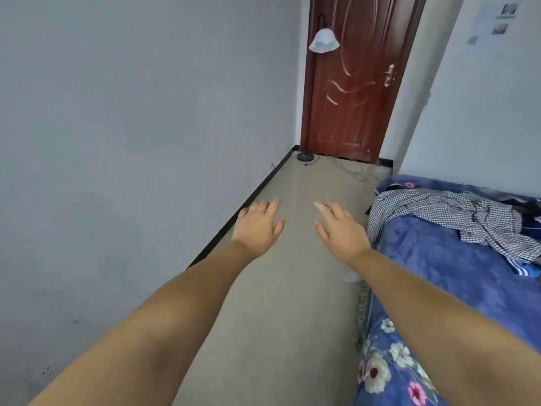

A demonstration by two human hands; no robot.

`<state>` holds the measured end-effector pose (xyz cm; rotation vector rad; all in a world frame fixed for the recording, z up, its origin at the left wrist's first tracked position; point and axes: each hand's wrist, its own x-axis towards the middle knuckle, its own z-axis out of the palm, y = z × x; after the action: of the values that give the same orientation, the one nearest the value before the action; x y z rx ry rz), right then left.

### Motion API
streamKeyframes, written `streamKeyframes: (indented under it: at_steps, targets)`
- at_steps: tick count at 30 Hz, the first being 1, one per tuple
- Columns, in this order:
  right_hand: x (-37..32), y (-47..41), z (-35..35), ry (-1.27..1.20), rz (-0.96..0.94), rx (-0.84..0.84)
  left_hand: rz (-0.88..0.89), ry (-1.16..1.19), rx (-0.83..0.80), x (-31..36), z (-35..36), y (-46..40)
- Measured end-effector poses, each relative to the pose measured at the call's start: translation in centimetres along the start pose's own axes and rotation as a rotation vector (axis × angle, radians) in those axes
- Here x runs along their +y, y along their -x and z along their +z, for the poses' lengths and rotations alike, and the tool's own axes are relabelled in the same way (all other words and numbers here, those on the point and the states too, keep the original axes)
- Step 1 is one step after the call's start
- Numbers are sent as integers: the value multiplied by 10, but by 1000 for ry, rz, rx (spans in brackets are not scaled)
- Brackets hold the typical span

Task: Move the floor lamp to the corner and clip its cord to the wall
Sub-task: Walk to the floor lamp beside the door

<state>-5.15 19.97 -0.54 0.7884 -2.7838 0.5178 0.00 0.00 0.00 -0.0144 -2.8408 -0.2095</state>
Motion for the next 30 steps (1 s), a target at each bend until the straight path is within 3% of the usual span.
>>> streamKeyframes:
  at_steps: [5,9,14,24,30]
  targets:
    - [35,1,35,39,114,-160,-140,2,-187,3,40,-2]
    - [57,-16,56,54,170,-270,-135,-13,-290,2,66,-24]
    - [75,-75,74,69,176,-285,-76,36,-261,-16,95,-83]
    - [113,-263,95,63,262,-255,-8,61,-214,-99,113,-285]
    - [159,-357,114,79,249,-250,-7,108,-238,-115,145,-391]
